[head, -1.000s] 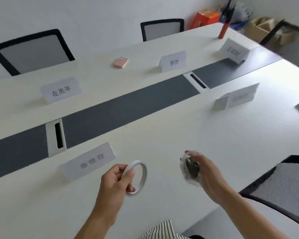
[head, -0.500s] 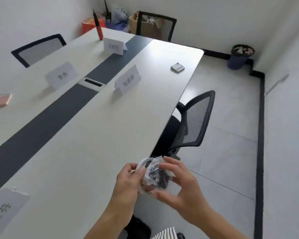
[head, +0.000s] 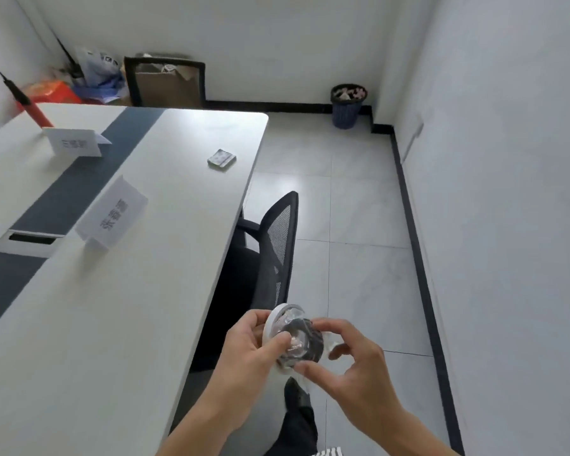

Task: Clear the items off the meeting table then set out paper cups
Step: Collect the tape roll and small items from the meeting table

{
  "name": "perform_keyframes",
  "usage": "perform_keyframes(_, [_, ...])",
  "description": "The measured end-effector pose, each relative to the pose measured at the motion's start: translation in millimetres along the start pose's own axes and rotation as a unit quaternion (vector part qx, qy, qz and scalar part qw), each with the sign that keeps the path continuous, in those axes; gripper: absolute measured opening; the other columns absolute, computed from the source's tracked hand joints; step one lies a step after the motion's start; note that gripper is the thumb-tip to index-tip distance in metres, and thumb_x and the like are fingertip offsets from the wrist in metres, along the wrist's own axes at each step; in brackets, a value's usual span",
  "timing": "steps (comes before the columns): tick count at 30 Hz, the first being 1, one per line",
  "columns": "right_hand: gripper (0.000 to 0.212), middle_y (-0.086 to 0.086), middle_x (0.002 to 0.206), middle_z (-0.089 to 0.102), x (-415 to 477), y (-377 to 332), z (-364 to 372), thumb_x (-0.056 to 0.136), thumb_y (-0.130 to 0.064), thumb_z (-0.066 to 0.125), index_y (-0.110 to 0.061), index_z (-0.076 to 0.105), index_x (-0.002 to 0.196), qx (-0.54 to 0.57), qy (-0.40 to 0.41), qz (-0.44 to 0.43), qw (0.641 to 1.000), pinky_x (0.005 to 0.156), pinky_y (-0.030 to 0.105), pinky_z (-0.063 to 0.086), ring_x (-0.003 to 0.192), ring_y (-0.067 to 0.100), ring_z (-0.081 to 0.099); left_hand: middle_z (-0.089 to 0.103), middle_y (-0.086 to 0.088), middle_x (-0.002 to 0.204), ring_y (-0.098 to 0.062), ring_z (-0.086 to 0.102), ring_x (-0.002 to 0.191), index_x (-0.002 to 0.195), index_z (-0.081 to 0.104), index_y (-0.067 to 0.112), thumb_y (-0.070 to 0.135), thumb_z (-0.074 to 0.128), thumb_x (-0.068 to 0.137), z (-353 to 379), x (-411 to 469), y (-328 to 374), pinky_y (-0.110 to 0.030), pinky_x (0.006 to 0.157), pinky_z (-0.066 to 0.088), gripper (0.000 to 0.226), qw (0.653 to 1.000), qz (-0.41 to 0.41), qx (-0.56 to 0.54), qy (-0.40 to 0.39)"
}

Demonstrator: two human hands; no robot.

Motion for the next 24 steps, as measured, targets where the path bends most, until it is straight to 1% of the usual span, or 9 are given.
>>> perform_keyframes(3, [0.046,-0.024,0.111,0.067,47.6,12.2,-24.6,0.067,-0.052,0.075,-0.039,0.063,0.110,-0.026,-0.014,0.027,0.999,0.077,0.020,0.052,0.106,0.002,0.061,0.071,-0.015,0.102,-0.023,0.073,0.089,0.117,0.055,0.014,0.000,0.053,0.092,21.6,58.4,17.8,-0.035,0.079,0.059,0.029,0.998,0.007,0.061,-0.023])
perform_keyframes(5, [0.039,-0.026,0.113,0.065,74.1,18.1,-44.8,0.070,-0.052,0.071,-0.041,0.065,0.107,-0.032,-0.020,0.053,0.998,0.078,0.020,0.053,0.109,-0.001,0.059,0.064,-0.010,0.122,-0.021,0.065,0.109,0.136,0.041,0.031,0.011,0.050,0.091,38.3,89.7,36.5,-0.042,0.101,0.050,0.050,0.994,0.014,0.102,-0.043])
perform_keyframes(7, [0.031,-0.028,0.110,0.065,98.6,27.5,-70.7,0.074,-0.047,0.072,-0.040,0.066,0.104,-0.031,-0.008,0.085,0.996,0.079,0.020,0.053,0.107,-0.004,0.059,0.059,-0.004,0.130,-0.017,0.058,0.119,0.136,0.043,0.032,0.013,0.048,0.087,54.9,123.6,59.1,-0.042,0.106,0.045,0.053,0.988,0.037,0.135,-0.060])
perform_keyframes(10, [0.026,-0.020,0.101,0.070,123.3,51.2,-115.6,0.080,-0.038,0.074,-0.036,0.068,0.105,-0.027,0.016,0.164,0.986,0.080,0.023,0.055,0.100,-0.006,0.063,0.069,-0.002,0.105,-0.005,0.068,0.088,0.112,0.062,0.028,-0.002,0.044,0.090,71.5,171.3,89.2,-0.024,0.079,0.056,0.042,0.989,0.050,0.129,-0.060])
perform_keyframes(12, [0.024,-0.015,0.100,0.072,134.1,71.5,-147.3,0.080,-0.035,0.075,-0.035,0.068,0.103,-0.014,0.032,0.213,0.977,0.082,0.026,0.055,0.095,-0.004,0.066,0.073,0.001,0.084,-0.003,0.067,0.069,0.103,0.068,0.023,-0.003,0.044,0.091,79.7,198.8,109.2,-0.019,0.062,0.053,0.037,0.991,0.053,0.113,-0.052])
perform_keyframes(14, [0.023,-0.013,0.100,0.072,144.5,93.9,-177.9,0.080,-0.034,0.075,-0.036,0.068,0.101,-0.014,0.035,0.257,0.966,0.084,0.028,0.055,0.092,-0.004,0.067,0.072,0.006,0.070,-0.001,0.064,0.062,0.096,0.070,0.021,0.004,0.051,0.092,88.0,227.7,124.0,-0.017,0.060,0.052,0.026,0.991,0.066,0.108,-0.039])
perform_keyframes(16, [0.022,-0.010,0.100,0.072,158.8,119.1,-208.3,0.081,-0.032,0.075,-0.035,0.068,0.102,-0.008,0.039,0.295,0.955,0.083,0.024,0.053,0.090,-0.004,0.067,0.073,0.010,0.071,0.002,0.065,0.062,0.091,0.072,0.021,0.016,0.059,0.092,100.2,257.2,137.0,-0.012,0.058,0.051,0.014,0.991,0.078,0.104,-0.027])
perform_keyframes(21, [0.022,-0.005,0.103,0.072,234.1,178.2,-275.1,0.083,-0.029,0.073,-0.028,0.069,0.105,-0.019,0.047,0.336,0.941,0.082,0.028,0.053,0.094,0.007,0.068,0.073,-0.003,0.076,-0.001,0.066,0.064,0.092,0.072,0.021,0.024,0.067,0.086,130.8,336.5,158.2,-0.009,0.058,0.051,0.009,0.987,0.082,0.140,0.009])
perform_keyframes(24, [0.022,-0.005,0.102,0.071,310.8,194.6,-297.4,0.083,-0.031,0.072,-0.029,0.067,0.105,-0.043,0.006,0.324,0.945,0.088,0.033,0.055,0.094,0.007,0.067,0.070,-0.006,0.071,-0.001,0.065,0.060,0.092,0.070,0.024,0.023,0.070,0.084,142.1,376.0,173.9,-0.009,0.054,0.049,0.008,0.980,0.076,0.177,0.044])
Point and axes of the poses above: each hand's wrist, its own x-axis towards the middle knuckle, its own z-axis out of the palm, y = z × x, the point moved 5 cm from there along x, towards the middle knuckle
